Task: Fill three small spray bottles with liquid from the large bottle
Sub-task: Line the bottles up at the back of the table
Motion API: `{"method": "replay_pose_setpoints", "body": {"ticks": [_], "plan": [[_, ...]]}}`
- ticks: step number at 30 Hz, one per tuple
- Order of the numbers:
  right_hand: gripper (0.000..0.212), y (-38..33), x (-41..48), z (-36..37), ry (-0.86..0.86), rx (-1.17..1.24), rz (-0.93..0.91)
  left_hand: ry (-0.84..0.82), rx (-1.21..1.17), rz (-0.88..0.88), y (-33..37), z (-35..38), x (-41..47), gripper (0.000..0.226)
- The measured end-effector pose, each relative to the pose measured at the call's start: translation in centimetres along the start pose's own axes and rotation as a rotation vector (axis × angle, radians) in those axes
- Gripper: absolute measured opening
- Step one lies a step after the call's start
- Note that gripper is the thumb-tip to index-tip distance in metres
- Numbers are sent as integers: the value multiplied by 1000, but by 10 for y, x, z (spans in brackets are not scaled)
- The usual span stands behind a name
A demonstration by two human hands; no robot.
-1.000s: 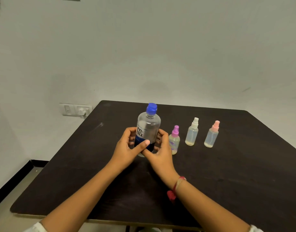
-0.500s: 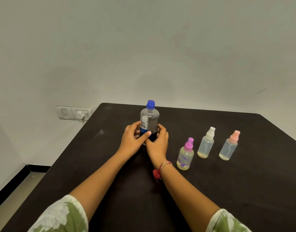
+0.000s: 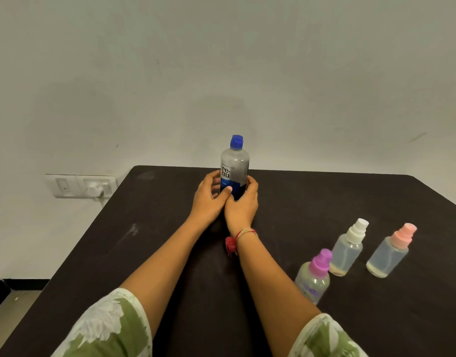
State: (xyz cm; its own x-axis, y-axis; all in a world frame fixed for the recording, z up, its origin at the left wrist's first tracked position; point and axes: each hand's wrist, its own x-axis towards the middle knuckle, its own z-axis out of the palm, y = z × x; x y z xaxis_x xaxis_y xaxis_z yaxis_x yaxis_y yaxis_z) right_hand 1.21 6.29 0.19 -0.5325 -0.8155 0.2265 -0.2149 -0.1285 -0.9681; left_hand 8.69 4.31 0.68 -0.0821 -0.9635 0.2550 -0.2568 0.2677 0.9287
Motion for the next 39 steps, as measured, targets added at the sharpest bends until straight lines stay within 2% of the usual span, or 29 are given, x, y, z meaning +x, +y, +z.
{"method": "replay_pose_setpoints", "body": {"ticks": [16,20,25,27,32,39], "plan": [[58,13,79,47,94,-135,-16,-244,-140,-102,-10,10,83,61],[62,15,84,50,95,-128,-19,-249,-131,-105,-14,12,87,78],[87,17,82,44,112,-98,4,-108,-186,-130,-13,14,84,58],[81,17,82,43,107,-108,14,-69,-188,-108,-16,13,85,53],[60,20,85,48,125,-166,-9,-143,-204,-80,-16,13,83,46],[78,6,63,44,84,-269,107,-83,-249,-157,-9,8,72,47]]}}
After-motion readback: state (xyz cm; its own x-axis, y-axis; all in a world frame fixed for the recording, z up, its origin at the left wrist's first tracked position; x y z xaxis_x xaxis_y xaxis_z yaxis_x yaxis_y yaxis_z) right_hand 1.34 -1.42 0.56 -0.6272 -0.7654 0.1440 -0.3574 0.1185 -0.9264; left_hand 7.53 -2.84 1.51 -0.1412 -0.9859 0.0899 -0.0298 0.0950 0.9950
